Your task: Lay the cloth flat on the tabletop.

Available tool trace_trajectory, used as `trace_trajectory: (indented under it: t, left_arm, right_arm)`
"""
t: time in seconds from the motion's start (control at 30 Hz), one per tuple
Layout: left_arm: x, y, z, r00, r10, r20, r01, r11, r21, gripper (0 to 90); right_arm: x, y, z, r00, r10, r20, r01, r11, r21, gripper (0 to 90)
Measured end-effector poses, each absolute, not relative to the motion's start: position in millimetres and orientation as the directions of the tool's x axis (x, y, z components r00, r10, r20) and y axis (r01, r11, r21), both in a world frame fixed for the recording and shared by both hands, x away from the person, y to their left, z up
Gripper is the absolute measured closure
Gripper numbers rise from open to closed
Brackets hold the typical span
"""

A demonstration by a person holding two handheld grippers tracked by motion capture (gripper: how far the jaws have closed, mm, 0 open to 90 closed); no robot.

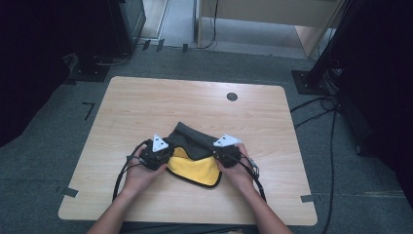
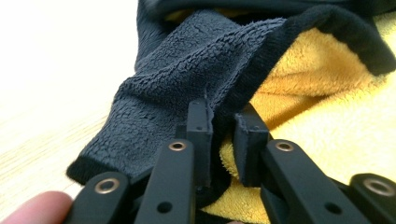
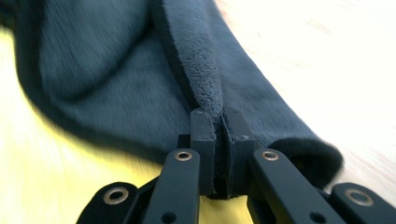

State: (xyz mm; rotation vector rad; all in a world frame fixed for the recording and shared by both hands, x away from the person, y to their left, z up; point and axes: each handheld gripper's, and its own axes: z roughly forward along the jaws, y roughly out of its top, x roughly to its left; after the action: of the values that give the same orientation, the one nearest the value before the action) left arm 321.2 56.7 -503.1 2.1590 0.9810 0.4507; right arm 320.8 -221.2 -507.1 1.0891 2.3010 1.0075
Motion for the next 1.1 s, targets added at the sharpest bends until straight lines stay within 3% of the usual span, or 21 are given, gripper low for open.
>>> trace_trajectory:
  t: [0.1, 0.2, 0.33, 0.43, 0.5, 0.57, 0.6, 0.63, 0.67, 0.7, 0.77, 0.97, 1.0, 1.1]
  left_arm:
    - [323.4, 64.3, -500.8, 0.65, 0.76, -0.02, 0.526, -0.431, 0.733, 80.9]
    - [329.4, 74.0, -492.0, 0.633, 0.771, -0.063, 0.534, -0.377, 0.757, 81.3]
    - [340.4, 80.2, -479.8, 0.599, 0.799, -0.058, 0.522, -0.335, 0.785, 82.0]
    - [361.6, 87.1, -472.3, 0.518, 0.85, -0.091, 0.534, -0.239, 0.811, 83.6]
    - [383.1, 98.3, -472.8, 0.417, 0.892, -0.176, 0.573, -0.108, 0.812, 83.3]
    - [401.8, 112.6, -475.1, 0.294, 0.911, -0.288, 0.61, 0.053, 0.79, 75.1]
    - [407.7, 117.0, -475.6, 0.211, 0.938, -0.276, 0.615, 0.092, 0.783, 75.1]
    - [416.0, 125.2, -477.0, 0.15, 0.932, -0.329, 0.63, 0.166, 0.759, 55.4]
    - [416.0, 125.2, -477.0, 0.15, 0.932, -0.329, 0.63, 0.166, 0.759, 53.0]
    - [417.5, 129.2, -478.2, 0.165, 0.916, -0.367, 0.646, 0.181, 0.742, 53.0]
    - [409.8, 126.6, -479.4, 0.236, 0.927, -0.291, 0.633, 0.08, 0.77, 50.2]
    - [400.0, 112.7, -485.9, 0.311, 0.916, -0.253, 0.624, 0.004, 0.781, 53.8]
    - [398.3, 102.7, -489.3, 0.341, 0.912, -0.227, 0.625, -0.039, 0.78, 53.9]
    - [396.3, 93.4, -492.2, 0.37, 0.907, -0.201, 0.62, -0.08, 0.78, 54.2]
  right_arm:
    - [315.3, -230.5, -501.4, -0.611, 0.791, -0.031, 0.507, 0.421, 0.752, 85.2]
    - [308.7, -247.2, -480.4, -0.584, 0.812, 0.008, 0.478, 0.335, 0.812, 85.2]
    - [315.5, -253.5, -467.8, -0.561, 0.828, 0.004, 0.448, 0.3, 0.842, 85.3]
    - [341.4, -263.0, -453.8, -0.508, 0.861, 0.016, 0.436, 0.241, 0.867, 85.4]
    - [350.0, -268.4, -450.8, -0.471, 0.881, 0.042, 0.445, 0.196, 0.874, 85.4]
    - [376.1, -290.3, -448.5, -0.349, 0.924, 0.156, 0.503, 0.044, 0.863, 82.5]
    - [376.1, -290.3, -448.5, -0.349, 0.924, 0.156, 0.503, 0.044, 0.863, 82.5]
    - [387.2, -301.0, -453.4, -0.225, 0.961, 0.16, 0.547, -0.011, 0.837, 68.0]
    - [387.2, -301.0, -453.4, -0.225, 0.961, 0.16, 0.547, -0.011, 0.837, 68.0]
    - [390.1, -304.8, -456.4, -0.197, 0.964, 0.18, 0.561, -0.039, 0.827, 61.1]
    - [388.2, -311.1, -466.3, -0.189, 0.966, 0.179, 0.58, -0.037, 0.814, 51.9]
    - [372.3, -292.7, -473.6, -0.254, 0.961, 0.112, 0.551, 0.048, 0.833, 50.3]
    - [364.9, -276.3, -475.2, -0.326, 0.939, 0.106, 0.539, 0.092, 0.837, 50.0]
    - [357.6, -257.2, -478.5, -0.4, 0.91, 0.107, 0.537, 0.138, 0.832, 50.3]
